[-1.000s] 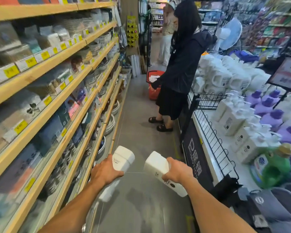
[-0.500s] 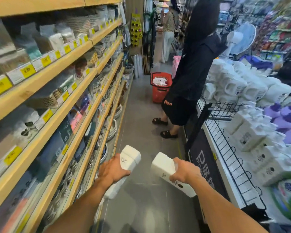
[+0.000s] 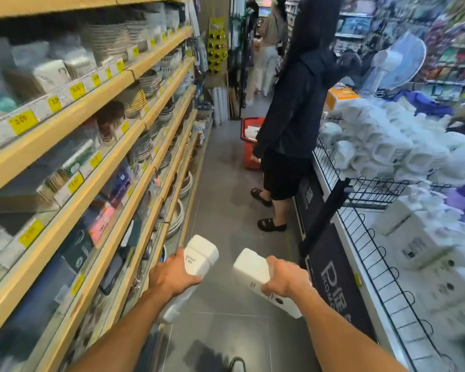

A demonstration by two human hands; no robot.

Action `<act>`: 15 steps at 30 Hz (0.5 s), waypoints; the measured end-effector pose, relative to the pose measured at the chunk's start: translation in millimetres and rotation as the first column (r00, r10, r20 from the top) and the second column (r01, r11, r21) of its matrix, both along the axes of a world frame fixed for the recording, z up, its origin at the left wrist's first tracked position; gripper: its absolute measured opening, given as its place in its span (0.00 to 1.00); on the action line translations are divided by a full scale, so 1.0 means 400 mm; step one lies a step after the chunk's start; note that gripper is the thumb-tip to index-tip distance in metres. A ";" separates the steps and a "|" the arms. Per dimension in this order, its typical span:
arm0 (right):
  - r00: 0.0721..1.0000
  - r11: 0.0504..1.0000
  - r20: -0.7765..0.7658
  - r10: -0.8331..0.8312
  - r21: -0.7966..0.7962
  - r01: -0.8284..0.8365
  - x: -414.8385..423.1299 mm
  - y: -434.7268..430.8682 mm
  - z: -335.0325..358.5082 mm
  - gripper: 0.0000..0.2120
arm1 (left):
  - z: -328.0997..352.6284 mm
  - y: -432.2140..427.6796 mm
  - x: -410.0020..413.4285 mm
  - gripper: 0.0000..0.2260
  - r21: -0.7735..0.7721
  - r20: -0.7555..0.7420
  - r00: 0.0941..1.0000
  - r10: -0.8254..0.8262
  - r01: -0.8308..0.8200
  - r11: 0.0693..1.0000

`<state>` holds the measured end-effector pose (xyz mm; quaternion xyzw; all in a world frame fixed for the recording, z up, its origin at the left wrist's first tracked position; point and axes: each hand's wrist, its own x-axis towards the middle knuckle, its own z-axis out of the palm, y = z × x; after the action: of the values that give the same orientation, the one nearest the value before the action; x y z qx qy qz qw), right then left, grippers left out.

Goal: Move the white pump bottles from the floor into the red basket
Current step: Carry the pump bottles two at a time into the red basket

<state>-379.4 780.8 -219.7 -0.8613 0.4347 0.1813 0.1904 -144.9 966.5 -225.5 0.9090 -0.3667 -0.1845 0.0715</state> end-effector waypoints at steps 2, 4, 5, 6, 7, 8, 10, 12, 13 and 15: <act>1.000 1.000 0.005 -0.005 -0.007 0.005 0.024 -0.056 0.003 0.30 | 0.008 -0.052 0.027 0.37 -0.007 0.011 1.000 0.009 -0.009 1.000; 1.000 1.000 0.020 -0.019 -0.010 0.019 0.048 -0.114 0.012 0.30 | 0.024 -0.108 0.053 0.36 -0.009 0.012 1.000 0.010 -0.010 1.000; 0.999 1.000 0.026 -0.024 -0.016 0.025 0.059 -0.145 0.019 0.30 | 0.030 -0.137 0.070 0.36 -0.017 0.011 1.000 0.010 -0.010 1.000; 0.999 0.999 0.029 -0.028 -0.027 0.028 0.070 -0.176 0.026 0.29 | 0.036 -0.166 0.084 0.37 -0.025 0.009 1.000 0.015 -0.015 1.000; 0.999 0.999 0.033 -0.029 -0.040 0.031 0.081 -0.205 0.034 0.29 | 0.042 -0.193 0.097 0.38 -0.033 0.004 1.000 0.019 -0.019 0.999; 0.999 0.998 0.038 -0.031 -0.051 0.033 0.091 -0.234 0.041 0.29 | 0.048 -0.219 0.109 0.39 -0.036 -0.001 1.000 0.025 -0.025 0.999; 0.998 0.997 0.049 -0.036 -0.062 0.039 0.110 -0.289 0.052 0.30 | 0.051 -0.269 0.132 0.38 -0.042 -0.006 1.000 0.030 -0.030 0.999; 0.998 0.997 0.058 -0.034 -0.072 0.039 0.130 -0.339 0.062 0.31 | 0.055 -0.316 0.154 0.36 -0.053 0.005 1.000 0.027 -0.027 0.998; 0.998 0.996 0.060 -0.033 -0.075 0.037 0.141 -0.362 0.068 0.30 | 0.057 -0.338 0.167 0.36 -0.057 0.008 1.000 0.015 -0.015 0.998; 0.997 0.996 0.064 -0.032 -0.078 0.037 0.165 -0.405 0.076 0.29 | 0.064 -0.381 0.192 0.36 -0.057 0.005 1.000 -0.006 0.006 0.998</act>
<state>-313.3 618.7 -189.3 -0.8659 0.4501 0.1335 0.1726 -67.9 814.2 -200.1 0.9059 -0.3748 -0.1721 0.0957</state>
